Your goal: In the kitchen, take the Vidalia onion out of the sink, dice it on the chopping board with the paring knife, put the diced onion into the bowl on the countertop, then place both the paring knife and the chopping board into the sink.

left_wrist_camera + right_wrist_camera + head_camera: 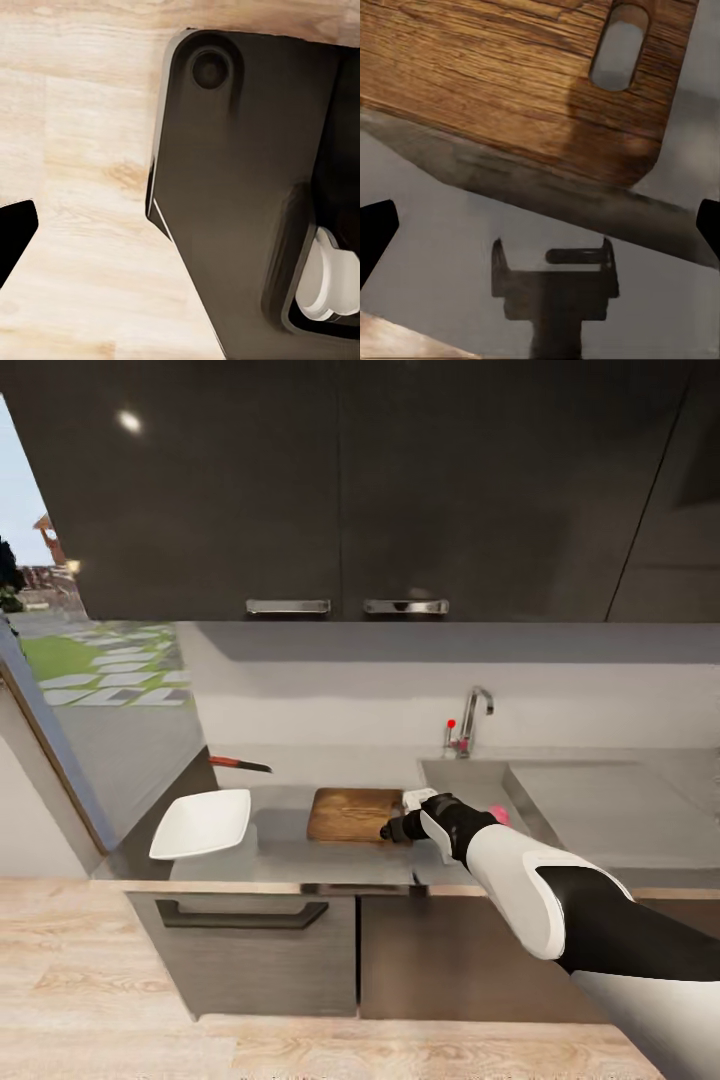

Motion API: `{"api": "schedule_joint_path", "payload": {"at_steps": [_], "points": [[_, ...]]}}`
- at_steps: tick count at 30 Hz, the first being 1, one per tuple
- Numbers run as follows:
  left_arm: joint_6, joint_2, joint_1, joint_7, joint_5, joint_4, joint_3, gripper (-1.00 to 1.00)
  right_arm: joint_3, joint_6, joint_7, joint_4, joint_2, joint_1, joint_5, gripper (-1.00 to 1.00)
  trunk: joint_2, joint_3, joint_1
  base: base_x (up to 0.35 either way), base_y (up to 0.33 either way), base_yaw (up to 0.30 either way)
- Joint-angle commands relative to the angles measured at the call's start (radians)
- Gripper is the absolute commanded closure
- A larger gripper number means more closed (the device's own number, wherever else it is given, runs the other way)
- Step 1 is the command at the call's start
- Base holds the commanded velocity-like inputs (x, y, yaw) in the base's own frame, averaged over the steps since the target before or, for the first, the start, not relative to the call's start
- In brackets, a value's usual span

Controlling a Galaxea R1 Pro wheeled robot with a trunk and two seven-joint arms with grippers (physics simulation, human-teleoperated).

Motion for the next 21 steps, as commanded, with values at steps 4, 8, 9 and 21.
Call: {"api": "schedule_joint_path", "payload": {"at_steps": [4, 8, 9, 21], "points": [[-0.005, 0.000, -0.001, 0.000, 0.003, 0.002, 0.004, -1.00, -0.008, 0.006, 0.004, -0.002, 0.000, 0.000, 0.011, -1.00, -0.002, 0.004, 0.000, -0.327, 0.084, 0.000], [-0.005, 0.000, -0.001, 0.000, 0.003, 0.002, 0.004, -1.00, -0.008, 0.005, 0.004, -0.002, 0.000, 0.000, 0.011, -1.00, -0.002, 0.011, 0.000, -0.327, 0.085, 0.000], [-0.005, 0.000, -0.001, 0.000, 0.003, 0.002, 0.004, -1.00, -0.008, 0.005, 0.004, -0.002, 0.000, 0.000, 0.011, -1.00, -0.002, 0.012, 0.000, -0.327, 0.085, 0.000], [-0.004, 0.000, -0.001, 0.000, 0.003, 0.002, 0.003, -1.00, -0.008, 0.005, 0.004, -0.002, 0.000, 0.000, 0.011, -1.00, -0.002, 0.031, 0.000, -0.327, 0.086, 0.000]]}}
